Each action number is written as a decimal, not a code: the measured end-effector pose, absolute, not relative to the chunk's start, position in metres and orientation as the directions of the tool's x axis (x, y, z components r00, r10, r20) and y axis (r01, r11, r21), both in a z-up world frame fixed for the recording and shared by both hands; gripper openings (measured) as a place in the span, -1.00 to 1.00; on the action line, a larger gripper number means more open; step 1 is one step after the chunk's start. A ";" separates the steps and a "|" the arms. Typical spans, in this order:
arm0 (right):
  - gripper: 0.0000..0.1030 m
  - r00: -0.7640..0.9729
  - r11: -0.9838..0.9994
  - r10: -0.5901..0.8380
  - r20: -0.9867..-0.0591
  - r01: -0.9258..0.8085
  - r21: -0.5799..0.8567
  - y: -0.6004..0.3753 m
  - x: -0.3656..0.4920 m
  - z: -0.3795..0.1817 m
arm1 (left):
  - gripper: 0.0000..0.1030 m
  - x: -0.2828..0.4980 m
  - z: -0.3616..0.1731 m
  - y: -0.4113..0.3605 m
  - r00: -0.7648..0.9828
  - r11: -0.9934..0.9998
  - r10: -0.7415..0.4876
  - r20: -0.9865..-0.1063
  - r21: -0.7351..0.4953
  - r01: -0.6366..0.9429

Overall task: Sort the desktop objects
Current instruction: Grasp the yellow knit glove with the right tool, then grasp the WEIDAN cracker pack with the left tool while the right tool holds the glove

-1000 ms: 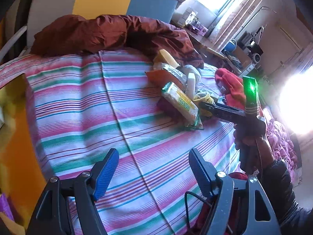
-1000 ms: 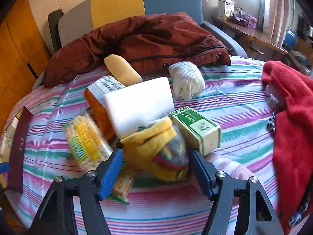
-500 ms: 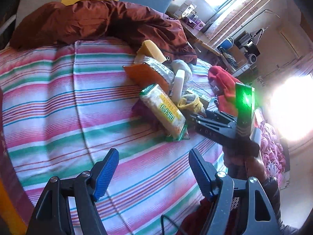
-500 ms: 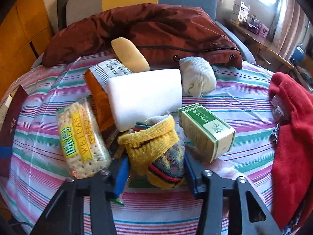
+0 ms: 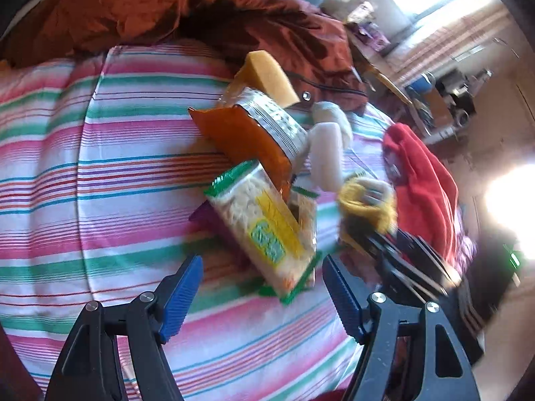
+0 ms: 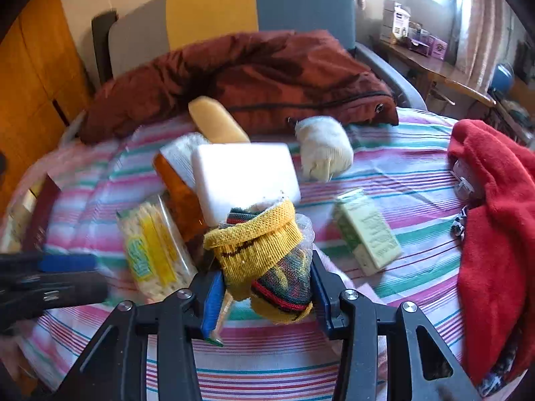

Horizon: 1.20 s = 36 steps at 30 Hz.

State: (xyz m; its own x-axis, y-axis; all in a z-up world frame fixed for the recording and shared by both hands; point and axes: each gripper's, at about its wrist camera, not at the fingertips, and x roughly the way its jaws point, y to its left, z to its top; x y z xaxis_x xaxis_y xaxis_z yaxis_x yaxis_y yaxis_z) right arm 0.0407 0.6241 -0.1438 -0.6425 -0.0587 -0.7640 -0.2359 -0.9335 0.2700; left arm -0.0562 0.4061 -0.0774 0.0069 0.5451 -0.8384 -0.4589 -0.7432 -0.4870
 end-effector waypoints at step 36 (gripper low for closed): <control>-0.10 -0.618 -0.971 -0.119 -0.777 -0.091 0.221 0.589 0.038 -0.151 | 0.04 -0.030 -0.102 0.365 -0.017 -0.691 0.397 -0.917 -0.287 -0.663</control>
State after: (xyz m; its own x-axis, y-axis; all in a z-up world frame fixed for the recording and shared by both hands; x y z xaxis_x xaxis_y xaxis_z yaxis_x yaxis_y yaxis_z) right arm 0.0382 0.5894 -0.1509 -0.6184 -0.1189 -0.7768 -0.0915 -0.9709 0.2215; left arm -0.0301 0.3650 -0.1018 -0.0168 0.3975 -0.9175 -0.6631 -0.6912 -0.2873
